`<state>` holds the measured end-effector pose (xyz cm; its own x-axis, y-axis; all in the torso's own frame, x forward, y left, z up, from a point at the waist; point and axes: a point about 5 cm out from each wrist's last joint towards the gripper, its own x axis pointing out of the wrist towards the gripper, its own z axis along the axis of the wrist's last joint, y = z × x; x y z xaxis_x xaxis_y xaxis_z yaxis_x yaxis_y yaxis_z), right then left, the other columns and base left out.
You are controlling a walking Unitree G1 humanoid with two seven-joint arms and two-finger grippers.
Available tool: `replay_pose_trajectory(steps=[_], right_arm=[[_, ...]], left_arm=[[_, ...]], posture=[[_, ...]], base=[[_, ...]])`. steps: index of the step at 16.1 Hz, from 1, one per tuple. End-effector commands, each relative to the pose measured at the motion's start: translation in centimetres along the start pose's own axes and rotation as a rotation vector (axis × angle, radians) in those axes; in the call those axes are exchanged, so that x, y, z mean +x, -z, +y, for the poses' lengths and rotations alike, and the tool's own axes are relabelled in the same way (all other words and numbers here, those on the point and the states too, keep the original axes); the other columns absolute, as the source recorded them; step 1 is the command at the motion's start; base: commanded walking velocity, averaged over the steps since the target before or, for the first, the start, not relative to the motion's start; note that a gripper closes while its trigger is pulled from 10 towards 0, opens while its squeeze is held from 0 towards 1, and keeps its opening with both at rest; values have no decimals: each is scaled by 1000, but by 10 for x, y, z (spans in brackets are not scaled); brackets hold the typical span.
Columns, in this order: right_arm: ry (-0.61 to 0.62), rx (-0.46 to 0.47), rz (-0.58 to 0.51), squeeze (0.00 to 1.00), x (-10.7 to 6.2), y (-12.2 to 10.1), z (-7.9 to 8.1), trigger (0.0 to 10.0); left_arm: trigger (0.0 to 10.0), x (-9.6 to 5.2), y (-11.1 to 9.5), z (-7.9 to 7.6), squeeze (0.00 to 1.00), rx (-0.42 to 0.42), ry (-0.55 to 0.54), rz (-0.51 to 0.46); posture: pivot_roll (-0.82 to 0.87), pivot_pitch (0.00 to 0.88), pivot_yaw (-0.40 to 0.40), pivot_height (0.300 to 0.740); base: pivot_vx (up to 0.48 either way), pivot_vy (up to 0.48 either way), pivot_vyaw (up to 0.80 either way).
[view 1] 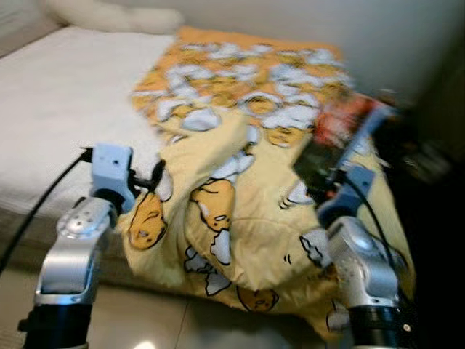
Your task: Clean up the room
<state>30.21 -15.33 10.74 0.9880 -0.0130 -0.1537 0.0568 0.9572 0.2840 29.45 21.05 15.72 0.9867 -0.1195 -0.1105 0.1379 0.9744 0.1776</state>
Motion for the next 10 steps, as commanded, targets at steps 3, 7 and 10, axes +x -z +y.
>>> replay_pose_trajectory(steps=[3,7,10], right_arm=[[27,4,-55,0,1,-14,-9,10000],[31,26,-49,0,0,-12,-10,10000],[22,-2,-45,0,-1,-11,-8,10000]], left_arm=[[10000,2,-2,-6,0,2,24,1],[10000,1,-1,-6,0,-5,28,6],[10000,1,0,-7,0,-25,29,10]], posture=[[45,0,-7,740],[49,0,-10,740],[48,0,-10,740]], base=[[0,349,-800],[0,345,-800],[0,346,-529]])
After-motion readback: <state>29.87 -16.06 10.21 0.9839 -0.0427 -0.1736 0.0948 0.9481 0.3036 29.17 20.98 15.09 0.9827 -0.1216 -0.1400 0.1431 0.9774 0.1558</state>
